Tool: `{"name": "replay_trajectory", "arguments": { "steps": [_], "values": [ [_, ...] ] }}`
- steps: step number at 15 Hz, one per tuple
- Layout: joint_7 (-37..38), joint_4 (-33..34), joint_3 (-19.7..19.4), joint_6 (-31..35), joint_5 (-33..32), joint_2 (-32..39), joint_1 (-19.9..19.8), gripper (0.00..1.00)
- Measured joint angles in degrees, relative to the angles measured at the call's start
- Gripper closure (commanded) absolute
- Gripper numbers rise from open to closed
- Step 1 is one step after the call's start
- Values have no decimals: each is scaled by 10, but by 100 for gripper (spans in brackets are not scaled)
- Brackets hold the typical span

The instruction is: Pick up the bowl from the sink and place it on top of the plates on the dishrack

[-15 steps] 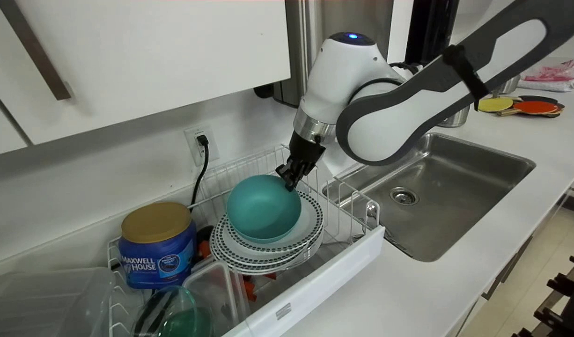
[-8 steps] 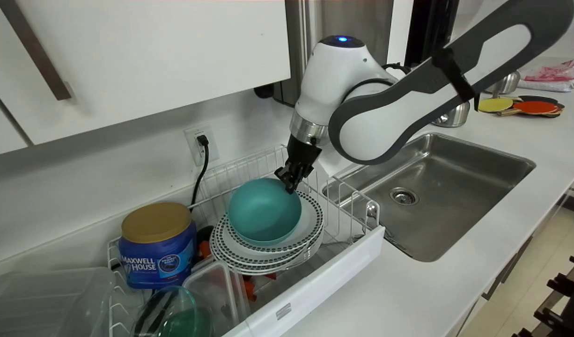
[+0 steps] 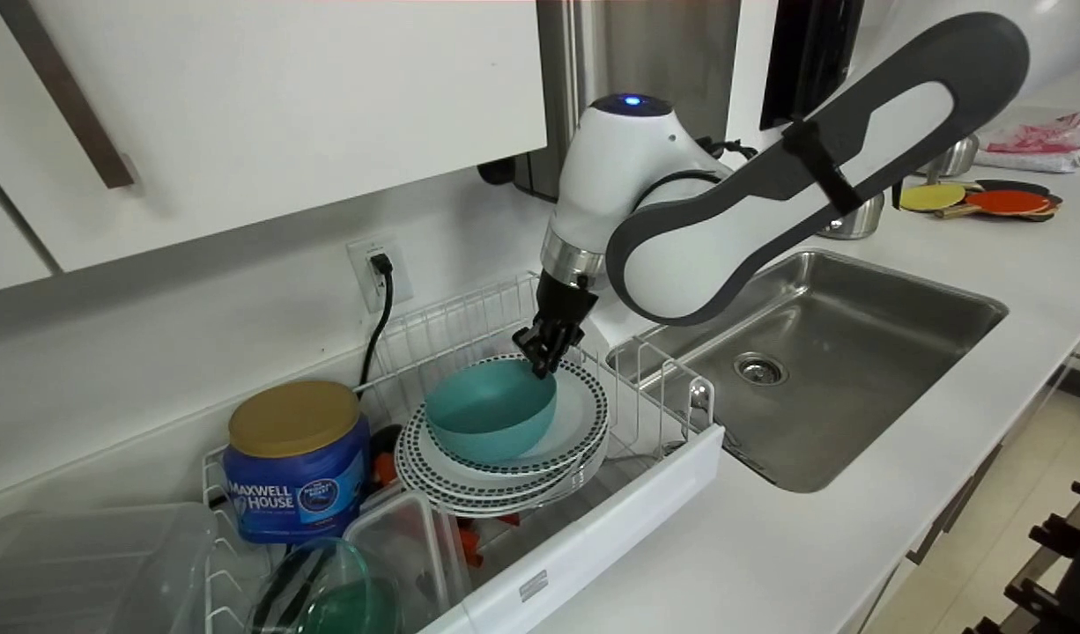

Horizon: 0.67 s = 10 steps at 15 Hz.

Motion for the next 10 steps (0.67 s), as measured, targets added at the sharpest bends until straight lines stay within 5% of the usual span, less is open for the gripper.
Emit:
{"name": "replay_trajectory", "arguments": {
  "steps": [6,10],
  "values": [
    [0,4,-1,0,6,-7,0,1],
    [0,-1,-4,4,24,-20,-6,0]
  ]
}}
